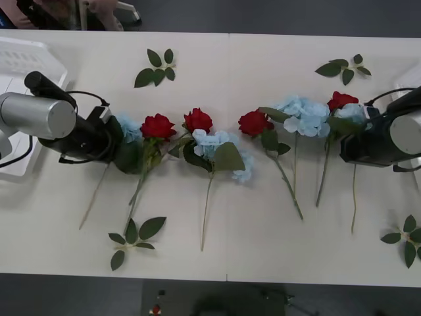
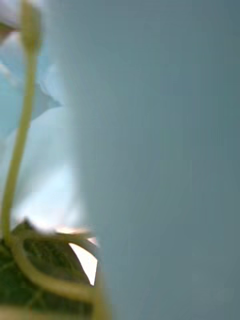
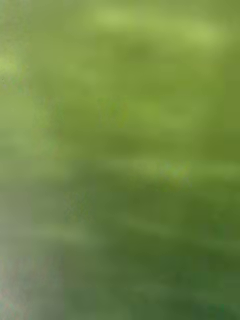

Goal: Put the red flowers into the right box and the blue flowers into the left box

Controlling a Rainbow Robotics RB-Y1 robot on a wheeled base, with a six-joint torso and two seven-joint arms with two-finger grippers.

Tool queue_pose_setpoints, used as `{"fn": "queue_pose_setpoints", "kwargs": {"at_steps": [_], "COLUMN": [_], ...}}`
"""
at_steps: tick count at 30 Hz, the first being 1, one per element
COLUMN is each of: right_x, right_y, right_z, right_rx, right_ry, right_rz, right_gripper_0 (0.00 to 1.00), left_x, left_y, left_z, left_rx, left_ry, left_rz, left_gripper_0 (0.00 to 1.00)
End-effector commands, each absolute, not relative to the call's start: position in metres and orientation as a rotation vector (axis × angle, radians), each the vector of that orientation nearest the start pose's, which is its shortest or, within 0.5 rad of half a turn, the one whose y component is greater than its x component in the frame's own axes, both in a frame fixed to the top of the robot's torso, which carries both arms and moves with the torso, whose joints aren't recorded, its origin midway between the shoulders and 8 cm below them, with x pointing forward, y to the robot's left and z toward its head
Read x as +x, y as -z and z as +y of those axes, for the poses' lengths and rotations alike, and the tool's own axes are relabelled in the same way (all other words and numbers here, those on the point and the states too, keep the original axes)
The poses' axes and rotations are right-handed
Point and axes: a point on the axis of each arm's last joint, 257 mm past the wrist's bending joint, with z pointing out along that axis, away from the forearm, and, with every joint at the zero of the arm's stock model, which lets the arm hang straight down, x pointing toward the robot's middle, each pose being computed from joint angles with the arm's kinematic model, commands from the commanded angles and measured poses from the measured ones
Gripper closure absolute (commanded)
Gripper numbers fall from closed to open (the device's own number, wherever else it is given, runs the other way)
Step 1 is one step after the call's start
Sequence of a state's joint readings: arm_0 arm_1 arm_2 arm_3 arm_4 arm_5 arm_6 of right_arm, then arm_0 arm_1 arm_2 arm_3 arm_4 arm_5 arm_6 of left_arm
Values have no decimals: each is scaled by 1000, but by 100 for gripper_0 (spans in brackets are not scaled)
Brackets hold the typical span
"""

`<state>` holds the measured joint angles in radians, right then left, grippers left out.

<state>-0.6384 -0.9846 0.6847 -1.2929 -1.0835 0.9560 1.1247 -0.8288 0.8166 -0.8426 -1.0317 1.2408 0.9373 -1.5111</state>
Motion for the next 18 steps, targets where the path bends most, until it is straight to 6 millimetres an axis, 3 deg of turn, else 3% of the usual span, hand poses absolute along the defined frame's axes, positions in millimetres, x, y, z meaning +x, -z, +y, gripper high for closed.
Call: {"fn": "queue_pose_setpoints", "kwargs": {"at_steps": [1, 3, 6, 9, 11, 12, 13, 14, 17, 18], "right_x": [531, 524, 509, 497, 487, 485, 483, 483, 488, 489], "right_y": [235, 216, 184, 156, 137, 133, 119, 113, 82, 77], "right_z": [-362, -350, -311, -264, -222, -213, -190, -182, -148, -143], "right_rx": [-158, -271, -426, -535, -578, -595, -654, -676, -725, -730], "right_ry": [-114, -145, -268, -410, -570, -606, -675, -695, -808, -827], "right_rz": [2571, 2540, 2451, 2328, 2251, 2230, 2156, 2124, 1956, 1929], "right_gripper_0": [100, 100, 100, 100, 100, 100, 100, 100, 100, 100], "left_x": [562, 566, 573, 581, 575, 571, 562, 558, 542, 540], "left_y": [313, 304, 285, 240, 196, 184, 154, 144, 94, 88], "left_z": [266, 271, 280, 307, 339, 349, 383, 399, 484, 499], "left_rx": [329, 330, 342, 344, 369, 388, 447, 477, 655, 658], "left_ry": [198, 192, 172, 122, 27, -13, -152, -219, -644, -716], "left_rz": [2641, 2623, 2588, 2550, 2550, 2555, 2560, 2560, 2524, 2517], "left_gripper_0": [100, 100, 100, 100, 100, 100, 100, 100, 100, 100]}}
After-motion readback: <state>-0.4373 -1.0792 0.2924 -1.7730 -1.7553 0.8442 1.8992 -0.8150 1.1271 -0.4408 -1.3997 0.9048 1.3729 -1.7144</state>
